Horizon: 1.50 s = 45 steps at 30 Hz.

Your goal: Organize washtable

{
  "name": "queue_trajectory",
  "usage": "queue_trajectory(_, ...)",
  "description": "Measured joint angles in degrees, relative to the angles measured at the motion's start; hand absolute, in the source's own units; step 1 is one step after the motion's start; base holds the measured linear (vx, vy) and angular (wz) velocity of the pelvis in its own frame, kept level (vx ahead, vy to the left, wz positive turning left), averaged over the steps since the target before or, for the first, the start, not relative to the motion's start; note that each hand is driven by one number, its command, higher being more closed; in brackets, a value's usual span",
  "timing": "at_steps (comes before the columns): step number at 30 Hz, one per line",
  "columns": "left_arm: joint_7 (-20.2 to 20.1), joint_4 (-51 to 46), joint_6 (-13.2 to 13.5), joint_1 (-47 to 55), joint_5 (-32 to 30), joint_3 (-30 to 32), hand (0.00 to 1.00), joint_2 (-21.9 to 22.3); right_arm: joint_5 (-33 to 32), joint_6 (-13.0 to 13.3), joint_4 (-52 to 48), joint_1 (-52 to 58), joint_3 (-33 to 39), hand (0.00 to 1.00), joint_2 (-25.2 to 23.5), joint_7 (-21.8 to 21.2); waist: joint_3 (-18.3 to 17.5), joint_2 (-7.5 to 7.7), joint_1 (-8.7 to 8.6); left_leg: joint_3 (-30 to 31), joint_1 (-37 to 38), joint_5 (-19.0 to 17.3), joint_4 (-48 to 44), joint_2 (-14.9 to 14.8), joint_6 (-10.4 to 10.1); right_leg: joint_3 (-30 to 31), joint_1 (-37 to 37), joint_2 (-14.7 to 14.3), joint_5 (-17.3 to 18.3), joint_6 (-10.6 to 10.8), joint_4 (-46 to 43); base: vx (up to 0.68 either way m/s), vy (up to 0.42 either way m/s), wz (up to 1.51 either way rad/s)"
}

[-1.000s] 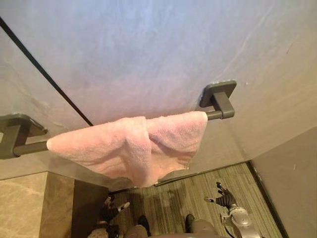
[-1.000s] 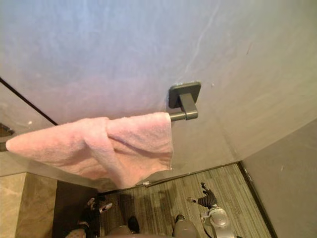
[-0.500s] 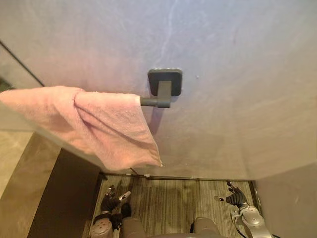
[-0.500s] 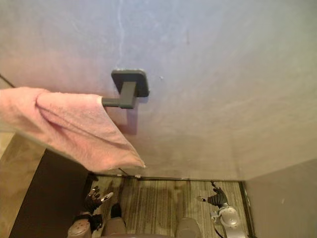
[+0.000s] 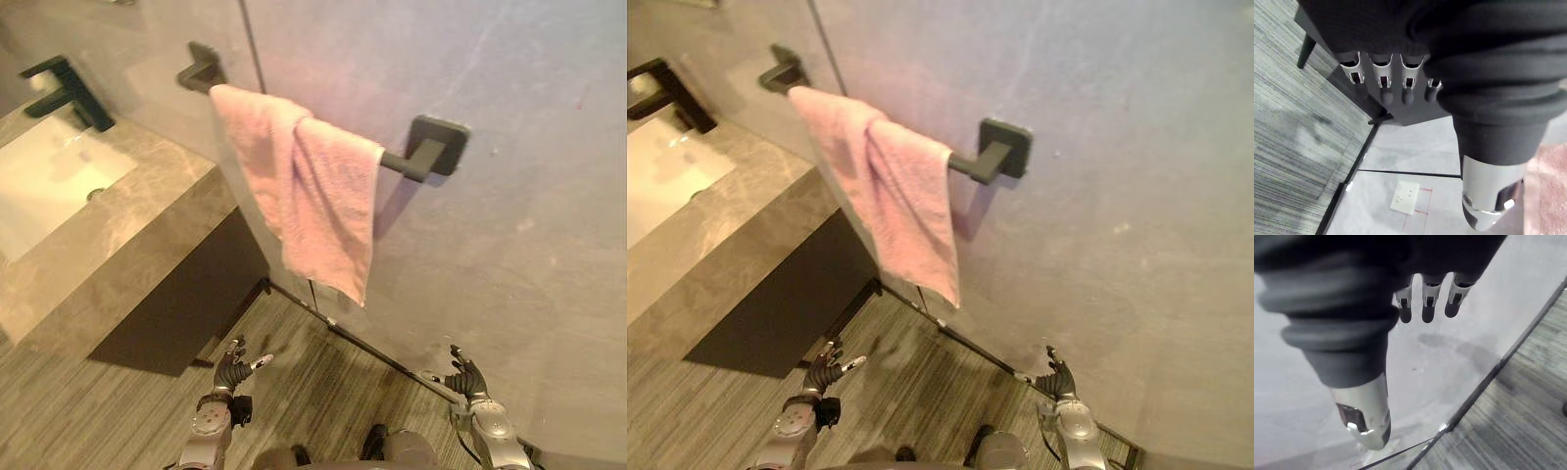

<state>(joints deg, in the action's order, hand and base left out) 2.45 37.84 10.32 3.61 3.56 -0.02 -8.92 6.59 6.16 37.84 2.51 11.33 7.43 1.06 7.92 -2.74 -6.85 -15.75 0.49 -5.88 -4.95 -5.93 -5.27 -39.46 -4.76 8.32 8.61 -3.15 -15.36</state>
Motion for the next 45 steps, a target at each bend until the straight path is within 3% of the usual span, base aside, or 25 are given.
queue_trajectory(6,0.04,0.53,0.08,4.32,-2.1,0.28,0.0,-0.2,0.33,-0.18,0.05,-0.93,-1.85,0.0,-0.1,-0.03,0.38,-0.07,0.47,-1.77,3.4,5.08,7.38,2.33,0.92,2.33,0.37,-0.21,-4.38,0.41,3.72,-0.17,0.052,-0.16)
queue_trajectory(13,0.08,3.42,0.04,6.3,-2.17,0.69,0.0,0.23,0.84,-0.52,0.19,-0.05,-3.44,0.0,-0.32,-0.11,1.89,1.28,1.35,-1.07,4.3,6.8,10.7,4.09,2.37,4.12,0.16,0.46,-6.15,1.45,4.5,-0.19,0.032,-0.04)
queue_trajectory(20,0.16,4.4,0.06,7.59,-2.14,0.69,0.0,1.99,0.84,-0.54,-0.41,2.64,-3.39,0.0,-1.91,-0.1,2.51,2.31,2.9,1.28,4.28,6.99,10.73,4.24,2.64,8.14,-0.69,-0.48,-4.14,3.14,2.53,-0.06,-0.028,0.1)
queue_trajectory(24,0.18,4.34,0.06,7.76,-2.08,0.75,0.0,2.14,0.83,-0.63,-0.88,4.56,-3.39,0.0,-2.58,-0.09,2.61,3.04,3.48,1.76,4.12,7.01,10.76,3.8,2.64,8.29,-0.67,-1.19,-3.88,2.93,2.63,-0.02,-0.051,0.07)
queue_trajectory(32,0.19,2.35,0.07,7.98,-2.02,2.19,0.0,4.3,0.82,-1.61,-0.98,7.04,-3.34,0.0,-3.53,0.01,2.32,4.24,4.66,6.07,1.85,7.92,10.8,3.76,3.13,3.88,-0.3,-1.41,-3.45,2.53,3.59,0.01,0.005,0.26)
queue_trajectory(36,0.23,1.91,0.07,8.07,-1.98,2.75,0.0,4.27,0.79,-1.63,-0.98,7.89,-3.41,0.0,-4.25,0.03,2.35,4.75,5.01,8.45,0.94,7.94,10.79,3.49,3.14,0.61,0.73,-1.12,-2.22,3.7,3.61,0.04,0.001,0.49)
queue_trajectory(39,0.28,1.88,0.02,7.6,-1.95,2.84,0.0,4.24,0.76,-1.64,-0.98,8.21,-3.37,0.0,-4.57,0.08,2.51,4.9,5.38,11.0,-1.06,7.94,10.78,3.11,3.15,0.16,0.29,-1.82,-0.21,6.61,3.46,0.04,-0.031,0.72)
queue_trajectory(40,0.3,1.49,-0.02,7.6,-1.95,2.8,0.0,4.27,0.76,-1.67,-0.98,8.3,-3.35,0.0,-4.61,0.09,2.57,4.79,5.4,11.93,-1.94,7.93,10.78,2.57,3.18,2.08,-0.29,-2.71,1.0,8.41,2.85,0.02,-0.093,0.85)
queue_trajectory(41,0.31,0.42,-0.03,7.67,-1.91,2.77,0.0,4.17,0.75,-1.66,-1.08,8.36,-3.35,0.0,-4.6,0.1,2.7,4.66,5.6,13.47,-2.79,8.4,10.78,2.43,3.65,8.14,-2.11,-4.49,1.36,9.69,1.33,0.02,-0.11,0.91)
queue_trajectory(42,0.31,0.34,-0.04,7.6,-1.87,2.76,0.0,4.13,0.74,-1.66,-1.09,8.48,-3.3,0.0,-4.53,0.11,2.67,4.99,5.66,14.32,-3.14,8.86,10.78,2.89,3.61,11.7,-2.96,-5.57,1.25,9.88,0.83,0.01,-0.127,1.11)
queue_trajectory(43,0.32,-0.1,-0.04,7.39,-1.4,2.55,0.0,4.16,0.73,-1.71,-1.09,8.88,-3.1,0.0,-4.3,0.14,2.82,5.2,5.68,15.79,-3.56,9.58,10.75,3.78,3.29,15.53,-3.58,-6.75,1.61,9.39,-0.05,0.03,-0.1,1.12)
queue_trajectory(44,0.32,-0.43,-0.01,7.72,-1.2,2.5,0.0,4.14,0.72,-1.71,-1.09,9.41,-3.09,0.0,-4.16,0.16,2.85,5.42,6.03,16.16,-3.69,9.83,10.04,4.07,3.18,16.86,-3.75,-7.04,2.96,7.33,-0.72,0.05,-0.094,0.93)
queue_trajectory(45,0.32,-0.43,-0.01,7.78,-1.09,2.5,0.0,4.14,0.72,-1.7,-1.09,9.53,-3.08,0.0,-4.14,0.16,2.87,5.44,6.02,16.24,-3.85,9.84,9.77,4.1,3.18,16.89,-3.72,-7.06,3.08,7.11,-0.8,0.06,-0.095,0.8)
